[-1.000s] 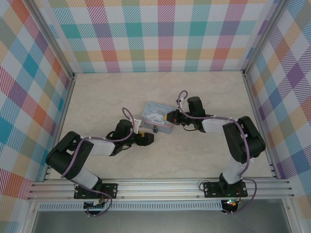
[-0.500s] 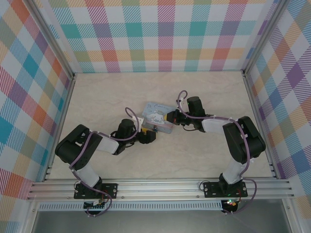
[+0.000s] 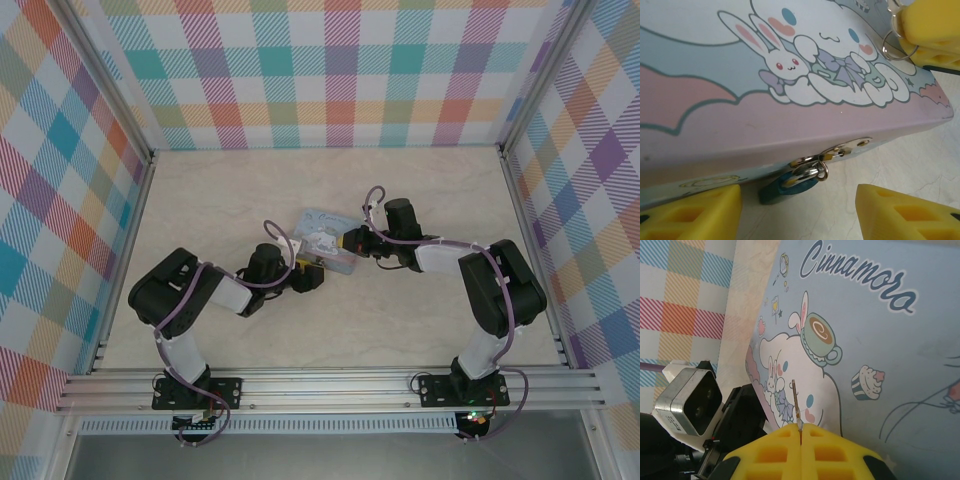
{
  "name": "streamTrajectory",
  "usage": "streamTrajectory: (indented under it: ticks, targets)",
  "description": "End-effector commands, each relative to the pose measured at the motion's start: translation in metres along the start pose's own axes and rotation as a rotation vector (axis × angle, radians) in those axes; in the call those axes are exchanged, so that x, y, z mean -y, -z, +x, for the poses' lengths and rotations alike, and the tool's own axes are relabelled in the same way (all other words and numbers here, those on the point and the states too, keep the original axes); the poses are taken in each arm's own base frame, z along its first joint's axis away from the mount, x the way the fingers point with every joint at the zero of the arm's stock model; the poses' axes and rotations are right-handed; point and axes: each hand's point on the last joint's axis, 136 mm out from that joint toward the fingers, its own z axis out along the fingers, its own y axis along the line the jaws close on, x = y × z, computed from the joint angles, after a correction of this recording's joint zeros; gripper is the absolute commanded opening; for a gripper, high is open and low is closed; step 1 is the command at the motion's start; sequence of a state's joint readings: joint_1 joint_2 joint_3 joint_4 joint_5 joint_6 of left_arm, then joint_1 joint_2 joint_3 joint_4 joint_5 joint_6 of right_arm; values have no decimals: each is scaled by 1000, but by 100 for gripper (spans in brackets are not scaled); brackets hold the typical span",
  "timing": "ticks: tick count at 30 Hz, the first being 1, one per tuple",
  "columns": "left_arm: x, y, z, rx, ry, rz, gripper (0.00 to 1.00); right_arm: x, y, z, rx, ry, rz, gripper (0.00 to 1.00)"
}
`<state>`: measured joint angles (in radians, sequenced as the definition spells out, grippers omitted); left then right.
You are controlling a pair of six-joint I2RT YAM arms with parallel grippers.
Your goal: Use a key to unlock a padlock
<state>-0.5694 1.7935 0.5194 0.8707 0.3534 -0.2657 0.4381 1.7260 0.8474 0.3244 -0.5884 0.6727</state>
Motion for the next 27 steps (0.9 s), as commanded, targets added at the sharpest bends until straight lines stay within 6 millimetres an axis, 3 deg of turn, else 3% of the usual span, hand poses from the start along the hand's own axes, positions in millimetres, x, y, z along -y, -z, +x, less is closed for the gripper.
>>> streamTrajectory:
  ticks: [1, 7, 20, 27]
  targets:
    - [9, -12, 1, -5, -13, 43, 58, 9, -3, 8, -19, -4, 43, 4]
    - [14, -20, 0, -9, 4, 74, 48, 9, -5, 10, -24, -8, 43, 4]
    - [24, -32, -2, -10, 28, 101, 46, 8, -6, 10, -22, -7, 40, 4]
    - [17, -39, 0, 0, 50, 50, 40, 7, -6, 11, -21, -5, 39, 4]
